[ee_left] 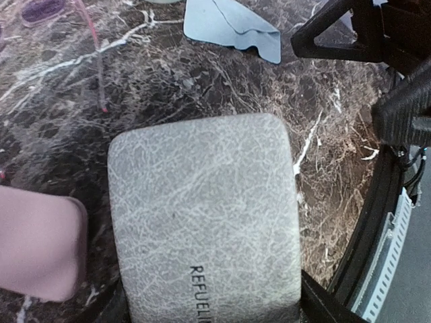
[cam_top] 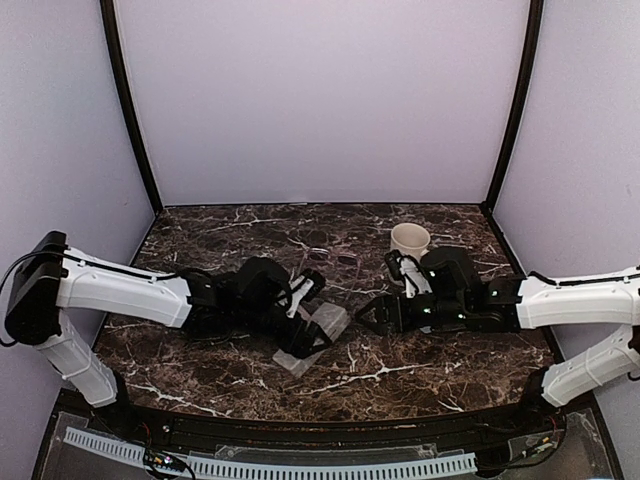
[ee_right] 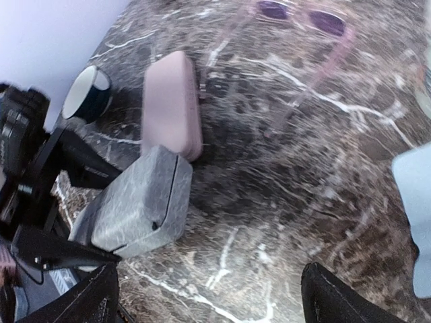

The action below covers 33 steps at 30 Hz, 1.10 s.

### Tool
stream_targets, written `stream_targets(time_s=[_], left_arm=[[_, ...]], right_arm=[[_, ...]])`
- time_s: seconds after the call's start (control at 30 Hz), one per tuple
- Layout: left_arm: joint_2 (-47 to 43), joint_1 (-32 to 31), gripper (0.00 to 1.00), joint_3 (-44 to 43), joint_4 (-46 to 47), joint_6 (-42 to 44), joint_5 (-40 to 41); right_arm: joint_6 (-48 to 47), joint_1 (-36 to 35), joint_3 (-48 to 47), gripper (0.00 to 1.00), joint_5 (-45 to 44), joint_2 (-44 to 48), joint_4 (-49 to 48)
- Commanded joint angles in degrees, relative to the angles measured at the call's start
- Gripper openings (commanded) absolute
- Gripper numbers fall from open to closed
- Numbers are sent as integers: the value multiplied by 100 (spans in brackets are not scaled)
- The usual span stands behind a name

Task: Organize the sunglasses
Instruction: Place the sunglasses case at the center of the board.

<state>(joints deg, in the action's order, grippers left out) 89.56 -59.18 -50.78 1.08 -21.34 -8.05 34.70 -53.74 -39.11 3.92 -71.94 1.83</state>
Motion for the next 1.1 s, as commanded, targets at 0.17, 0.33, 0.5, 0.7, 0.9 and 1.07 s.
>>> stream_targets(time_s=[0.17,0.33,0.5,0.7,0.9,1.07], left_arm=[[1796,-838,27,-1888,-876,-367,868],[2536,-873,28,-2538,-1183,-340,1135],[2859,-906,48,-2728,-1275,-381,1282],[2768,-988,97,-2671,-1460,-509,1203],[2296,-1060,99,-2163,-1265,-604,1050],[1806,-1085,97,-1714,-1360,-689,733]], right_arm=[[884,505,844,94,-665,1069,697],[907,545,1083,94,-793,1414,850],[883,556,1195,94,-849,1571,929],[871,550,1246,94,-785,1469,857],[918,556,1326,94,-669,1400,762],[1014,554,1435,94,-550,1452,699]])
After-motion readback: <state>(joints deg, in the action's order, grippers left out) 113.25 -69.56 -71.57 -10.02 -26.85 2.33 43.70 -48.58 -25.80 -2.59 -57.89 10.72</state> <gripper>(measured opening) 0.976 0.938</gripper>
